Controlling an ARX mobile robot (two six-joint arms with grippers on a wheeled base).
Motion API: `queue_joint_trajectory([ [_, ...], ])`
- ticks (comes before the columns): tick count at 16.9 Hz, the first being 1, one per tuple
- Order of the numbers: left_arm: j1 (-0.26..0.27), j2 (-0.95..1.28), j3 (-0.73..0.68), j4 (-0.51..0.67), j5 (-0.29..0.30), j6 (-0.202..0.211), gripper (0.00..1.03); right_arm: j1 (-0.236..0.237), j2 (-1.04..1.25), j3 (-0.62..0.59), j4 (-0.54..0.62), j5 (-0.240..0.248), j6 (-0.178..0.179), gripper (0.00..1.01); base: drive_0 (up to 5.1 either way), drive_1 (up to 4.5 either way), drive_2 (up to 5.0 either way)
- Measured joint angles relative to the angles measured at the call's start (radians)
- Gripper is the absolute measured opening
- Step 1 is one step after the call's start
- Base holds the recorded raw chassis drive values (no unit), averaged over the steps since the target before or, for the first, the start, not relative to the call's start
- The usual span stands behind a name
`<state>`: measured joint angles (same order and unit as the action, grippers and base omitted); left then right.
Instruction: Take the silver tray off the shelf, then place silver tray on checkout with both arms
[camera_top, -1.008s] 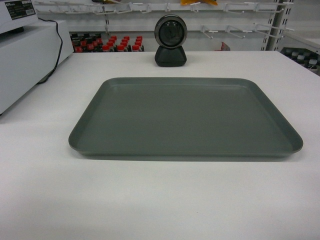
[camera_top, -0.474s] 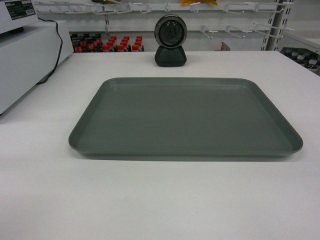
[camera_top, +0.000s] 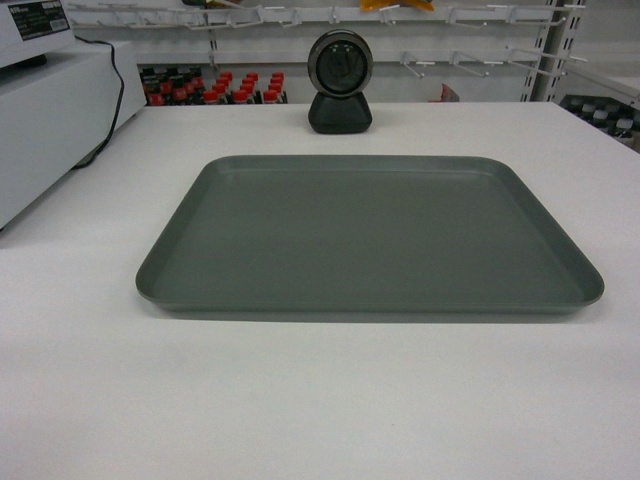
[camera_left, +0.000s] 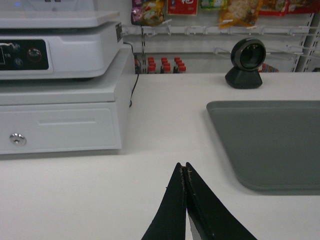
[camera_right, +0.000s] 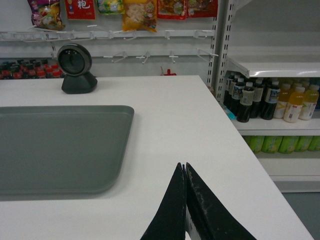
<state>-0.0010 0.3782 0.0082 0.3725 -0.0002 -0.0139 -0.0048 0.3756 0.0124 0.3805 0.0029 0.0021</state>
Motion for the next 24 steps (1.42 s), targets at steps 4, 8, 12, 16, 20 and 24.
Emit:
queue_joint_trajectory([
  [4,0.000,-0.090,0.000,-0.086,0.000,0.000,0.02,0.000,-0.089,0.000,-0.089,0.000,0.000,0.02,0.0,0.00,0.0],
  [8,0.000,-0.159,0.000,-0.153,0.000,0.000,0.02,0.000,-0.156,0.000,-0.157,0.000,0.000,0.02,0.0,0.00,0.0],
  [12,0.000,-0.219,0.000,-0.222,0.000,0.000,0.02,0.000,-0.216,0.000,-0.229,0.000,0.000,0.02,0.0,0.00,0.0],
  [16,0.000,-0.368,0.001,-0.380,0.000,0.000,0.02,0.000,-0.370,0.000,-0.389,-0.002,0.000,0.02,0.0,0.00,0.0],
  [20,0.000,-0.368,0.001,-0.376,0.000,0.000,0.02,0.000,-0.371,0.000,-0.384,-0.003,0.000,0.02,0.0,0.00,0.0],
  [24,0.000,-0.368,0.001,-0.376,0.000,0.000,0.11,0.000,-0.371,0.000,-0.385,-0.003,-0.001,0.13,0.0,0.00,0.0],
])
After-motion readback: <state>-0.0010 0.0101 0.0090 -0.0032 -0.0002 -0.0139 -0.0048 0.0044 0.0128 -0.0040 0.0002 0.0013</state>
